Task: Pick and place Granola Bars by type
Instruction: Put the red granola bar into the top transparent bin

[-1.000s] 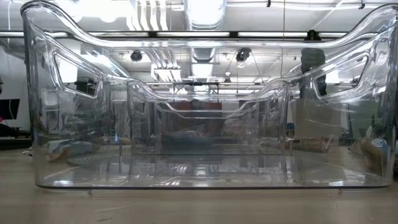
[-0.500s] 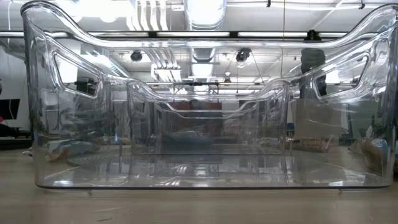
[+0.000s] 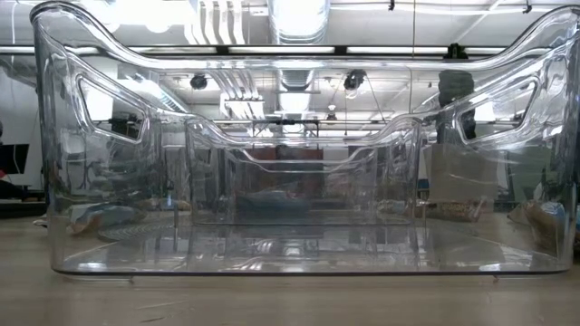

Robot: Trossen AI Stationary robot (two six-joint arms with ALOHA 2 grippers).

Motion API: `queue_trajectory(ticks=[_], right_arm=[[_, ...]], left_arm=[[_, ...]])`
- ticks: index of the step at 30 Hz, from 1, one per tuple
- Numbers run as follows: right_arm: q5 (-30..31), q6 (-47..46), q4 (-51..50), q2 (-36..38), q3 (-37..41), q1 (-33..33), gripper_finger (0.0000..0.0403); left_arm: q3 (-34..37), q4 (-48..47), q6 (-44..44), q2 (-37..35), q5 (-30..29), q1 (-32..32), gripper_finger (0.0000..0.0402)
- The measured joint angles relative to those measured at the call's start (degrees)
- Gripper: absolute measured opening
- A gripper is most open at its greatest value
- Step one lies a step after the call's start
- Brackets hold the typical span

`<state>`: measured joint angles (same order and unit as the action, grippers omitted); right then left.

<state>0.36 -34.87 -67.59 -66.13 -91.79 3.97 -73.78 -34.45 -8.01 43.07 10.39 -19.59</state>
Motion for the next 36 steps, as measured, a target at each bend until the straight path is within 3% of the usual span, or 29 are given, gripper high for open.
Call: queue_trajectory(ticks=[8,16,26,36], right_arm=[[1.8,-4.2,-6.0,-1.1,0.0,-0.3,0.0123],[4.7,-5.3,-12.6,-6.6,0.6,-0.2,0.0205],[4.5,-6.9,-11.4,-12.0,11.9,-0.2,0.0233],[2.7,-13.6,1.8,-3.3,28.9,0.1,0.0235]], left_arm=[[-0.1,-0.8,0.7,-1.4,0.0,0.0,0.0000],[-0.1,-2.0,0.7,-1.5,0.0,0.0,0.0000],[-0.1,-2.0,0.2,-1.8,0.0,0.0,0.0000],[-0.1,-2.0,0.0,-1.9,0.0,0.0,0.0000]])
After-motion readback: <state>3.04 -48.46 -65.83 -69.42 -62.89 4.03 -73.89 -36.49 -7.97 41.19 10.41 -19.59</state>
